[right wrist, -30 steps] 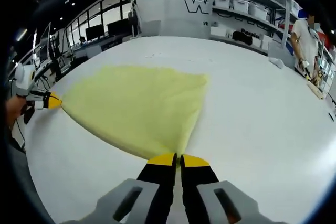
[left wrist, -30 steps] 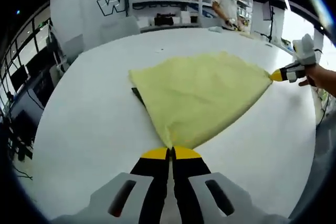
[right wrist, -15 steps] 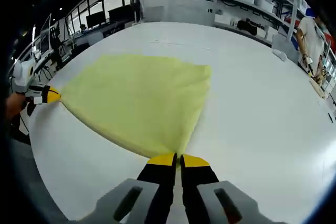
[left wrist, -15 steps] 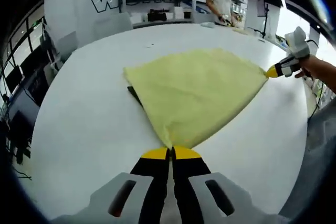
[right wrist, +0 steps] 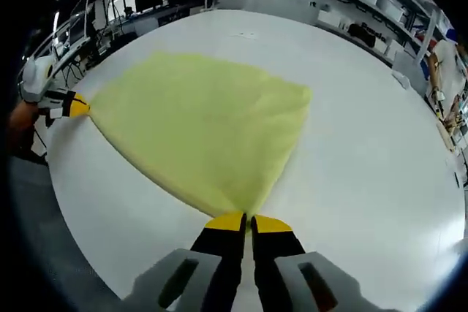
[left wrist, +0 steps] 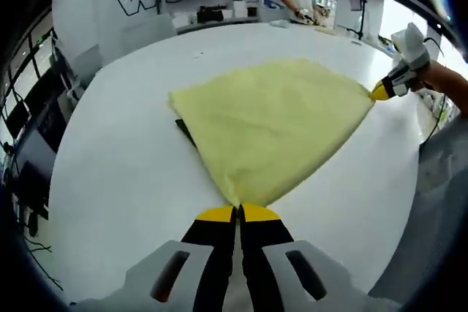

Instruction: Fold the garment on the visible template until the final outline fits inside the template.

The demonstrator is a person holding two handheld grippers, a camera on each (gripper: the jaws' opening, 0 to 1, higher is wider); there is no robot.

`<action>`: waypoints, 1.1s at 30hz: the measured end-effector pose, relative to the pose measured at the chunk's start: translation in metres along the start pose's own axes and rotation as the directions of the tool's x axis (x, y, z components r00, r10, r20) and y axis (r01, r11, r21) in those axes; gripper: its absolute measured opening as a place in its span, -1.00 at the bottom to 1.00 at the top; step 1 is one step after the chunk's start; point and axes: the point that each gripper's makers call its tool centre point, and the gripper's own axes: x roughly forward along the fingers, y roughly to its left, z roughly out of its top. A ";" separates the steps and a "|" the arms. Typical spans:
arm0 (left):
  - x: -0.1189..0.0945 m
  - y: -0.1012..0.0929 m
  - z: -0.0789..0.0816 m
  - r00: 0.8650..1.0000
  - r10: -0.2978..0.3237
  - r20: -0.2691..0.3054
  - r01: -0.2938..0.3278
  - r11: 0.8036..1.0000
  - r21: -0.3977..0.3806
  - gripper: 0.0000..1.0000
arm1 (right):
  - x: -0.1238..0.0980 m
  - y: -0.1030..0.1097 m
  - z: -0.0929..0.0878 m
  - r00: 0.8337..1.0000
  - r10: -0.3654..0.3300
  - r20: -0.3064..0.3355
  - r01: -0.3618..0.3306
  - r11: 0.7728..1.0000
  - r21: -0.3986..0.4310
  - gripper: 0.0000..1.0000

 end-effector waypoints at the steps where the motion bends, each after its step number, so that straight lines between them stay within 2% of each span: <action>1: 0.001 0.000 -0.001 1.000 0.000 -0.002 0.000 1.000 0.003 -1.00 | 0.000 0.000 0.000 1.000 0.000 0.001 0.000 1.000 0.001 -1.00; 3: 0.001 0.000 0.000 1.000 0.003 0.003 -0.003 1.000 0.009 -1.00 | 0.002 -0.001 0.000 1.000 0.002 0.000 -0.002 1.000 0.013 -1.00; 7: 0.001 0.001 0.000 1.000 0.005 0.004 -0.005 1.000 0.011 -1.00 | 0.002 0.000 0.000 1.000 -0.014 -0.005 0.014 1.000 -0.018 -1.00; 12: 0.000 0.001 -0.001 1.000 0.005 0.014 -0.005 1.000 -0.011 -0.99 | -0.001 -0.002 0.000 1.000 -0.019 0.009 0.018 1.000 0.017 -0.95; 17: -0.005 0.010 -0.001 0.999 0.033 0.011 -0.032 0.998 -0.052 -0.79 | -0.008 -0.009 0.001 0.998 -0.049 0.028 0.048 0.998 0.028 -0.78; 21: -0.014 0.022 0.004 0.996 0.085 0.041 -0.081 0.991 -0.106 -0.42 | -0.016 -0.015 0.003 0.996 -0.082 0.047 0.081 0.996 0.032 -0.63; 25: -0.026 0.033 0.018 0.982 0.145 0.118 -0.123 0.977 -0.173 0.03 | -0.023 -0.023 0.008 0.989 -0.128 0.077 0.126 0.992 0.031 -0.37; 28: -0.028 0.034 0.022 0.976 0.159 0.150 -0.124 0.969 -0.216 0.34 | -0.029 -0.027 0.020 0.977 -0.155 0.145 0.148 0.987 0.059 -0.16; 30: -0.029 0.033 0.025 0.972 0.164 0.169 -0.119 0.961 -0.248 0.51 | -0.031 -0.027 0.030 0.968 -0.159 0.193 0.144 0.986 0.086 0.11; 31: -0.029 0.033 0.027 0.970 0.164 0.179 -0.114 0.958 -0.262 0.54 | -0.032 -0.025 0.035 0.965 -0.150 0.215 0.129 0.986 0.108 0.20; 33: -0.030 0.032 0.031 0.968 0.164 0.188 -0.107 0.953 -0.284 0.62 | -0.035 -0.021 0.043 0.959 -0.137 0.246 0.107 0.985 0.132 0.26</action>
